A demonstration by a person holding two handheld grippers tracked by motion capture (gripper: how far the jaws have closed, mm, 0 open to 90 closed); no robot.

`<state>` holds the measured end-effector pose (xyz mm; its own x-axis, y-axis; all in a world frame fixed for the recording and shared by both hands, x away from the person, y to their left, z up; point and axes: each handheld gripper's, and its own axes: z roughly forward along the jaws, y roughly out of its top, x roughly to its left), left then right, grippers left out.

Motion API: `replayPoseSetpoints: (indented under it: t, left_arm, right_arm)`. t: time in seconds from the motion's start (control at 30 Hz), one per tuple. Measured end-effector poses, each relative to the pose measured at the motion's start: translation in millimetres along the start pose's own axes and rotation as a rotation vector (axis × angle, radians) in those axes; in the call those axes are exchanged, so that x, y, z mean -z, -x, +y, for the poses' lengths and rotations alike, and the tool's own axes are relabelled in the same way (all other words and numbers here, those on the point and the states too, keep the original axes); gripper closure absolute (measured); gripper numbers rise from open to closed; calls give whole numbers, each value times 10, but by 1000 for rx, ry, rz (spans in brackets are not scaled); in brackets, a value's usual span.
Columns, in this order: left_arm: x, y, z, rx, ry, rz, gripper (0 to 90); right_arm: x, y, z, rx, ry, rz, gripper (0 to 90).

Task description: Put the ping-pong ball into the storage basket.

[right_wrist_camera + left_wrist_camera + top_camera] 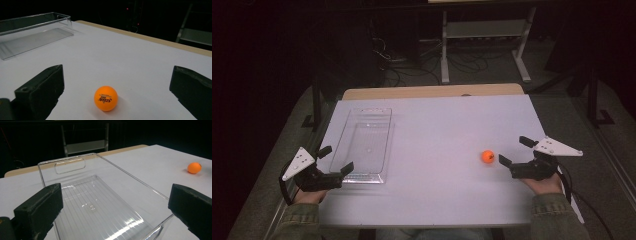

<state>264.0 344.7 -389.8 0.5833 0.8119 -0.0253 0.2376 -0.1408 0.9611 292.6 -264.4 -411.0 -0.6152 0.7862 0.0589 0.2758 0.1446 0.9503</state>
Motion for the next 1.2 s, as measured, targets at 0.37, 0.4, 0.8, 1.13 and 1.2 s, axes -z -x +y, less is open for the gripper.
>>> replayPoseSetpoints:
  t: [0.37, 0.4, 0.8, 1.13, 1.2]
  left_arm:
    - [-25, 22, 7, -8, -11, 2, 0]
    - [-34, 23, 6, -8, -15, -4, 0]
    - [-128, 74, 70, -25, -70, -23, 0]
    - [-158, 95, 185, -74, -127, -36, 0]
    - [-162, 98, 204, -82, -129, -37, 0]
  right_arm:
    - [11, -18, -8, 5, -2, 9, 0]
    - [12, -17, -10, 4, -3, 8, 0]
    - [38, -15, -22, -2, -4, 1, 0]
    - [50, -19, -29, 2, -7, -8, 0]
    - [60, -14, -29, -2, -2, -14, 0]
